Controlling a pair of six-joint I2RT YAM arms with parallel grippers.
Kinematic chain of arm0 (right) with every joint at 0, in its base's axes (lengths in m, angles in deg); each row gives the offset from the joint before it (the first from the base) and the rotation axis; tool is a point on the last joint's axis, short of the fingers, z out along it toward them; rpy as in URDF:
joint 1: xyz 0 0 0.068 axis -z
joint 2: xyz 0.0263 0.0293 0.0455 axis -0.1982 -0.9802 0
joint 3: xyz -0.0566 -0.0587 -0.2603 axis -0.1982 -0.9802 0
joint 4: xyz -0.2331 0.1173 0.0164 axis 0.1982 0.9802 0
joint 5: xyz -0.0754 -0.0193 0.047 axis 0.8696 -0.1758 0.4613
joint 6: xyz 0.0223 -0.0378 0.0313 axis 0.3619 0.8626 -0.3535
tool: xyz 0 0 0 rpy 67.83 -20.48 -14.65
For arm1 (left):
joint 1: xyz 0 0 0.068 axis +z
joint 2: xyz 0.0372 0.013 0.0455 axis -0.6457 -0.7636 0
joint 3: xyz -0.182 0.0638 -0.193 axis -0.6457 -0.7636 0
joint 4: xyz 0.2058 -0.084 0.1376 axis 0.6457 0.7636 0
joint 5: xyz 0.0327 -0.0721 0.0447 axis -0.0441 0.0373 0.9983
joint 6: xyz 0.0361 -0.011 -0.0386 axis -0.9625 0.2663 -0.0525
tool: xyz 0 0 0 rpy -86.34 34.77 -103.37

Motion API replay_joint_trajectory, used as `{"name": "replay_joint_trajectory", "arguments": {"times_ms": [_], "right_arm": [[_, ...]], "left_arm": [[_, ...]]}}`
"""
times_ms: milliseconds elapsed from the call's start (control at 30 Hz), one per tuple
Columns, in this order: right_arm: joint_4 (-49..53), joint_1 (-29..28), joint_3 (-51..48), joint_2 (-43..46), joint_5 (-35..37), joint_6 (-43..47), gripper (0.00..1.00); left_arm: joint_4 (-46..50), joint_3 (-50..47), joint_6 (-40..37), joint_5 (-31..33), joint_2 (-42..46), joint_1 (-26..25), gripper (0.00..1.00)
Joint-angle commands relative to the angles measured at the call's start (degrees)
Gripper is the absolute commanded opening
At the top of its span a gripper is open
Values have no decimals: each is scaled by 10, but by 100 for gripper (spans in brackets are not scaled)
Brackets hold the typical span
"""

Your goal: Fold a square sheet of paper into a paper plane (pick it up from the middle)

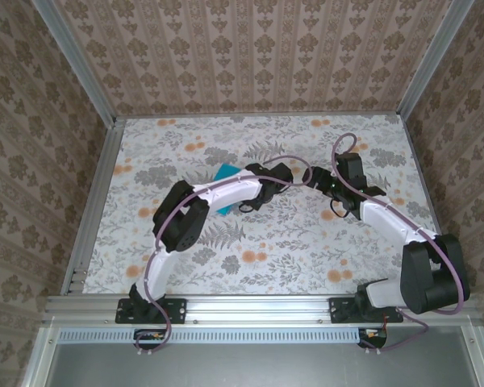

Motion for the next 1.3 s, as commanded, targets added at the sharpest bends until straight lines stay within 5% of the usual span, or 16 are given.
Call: {"name": "replay_joint_trajectory", "arguments": {"times_ms": [0,433,733,900,1033,1267], "right_arm": [[6,6,-5,8,-9,-12,84],[9,15,0,-2,-20,-23,83],[-5,16,8,-38,-72,-18,83],[-14,14,19,-74,-126,-21,83],[-28,2,24,-93,-156,-25,83],[-34,-51,43,-130,-176,-27,82]], "left_arm": [[-17,13,9,-42,-10,-4,13],[-60,-11,15,-135,7,-5,31],[-147,-63,15,-294,136,8,48],[-241,-141,41,-433,227,51,54],[-308,-213,78,-486,285,103,56],[-383,-302,153,-536,264,208,42]]}}
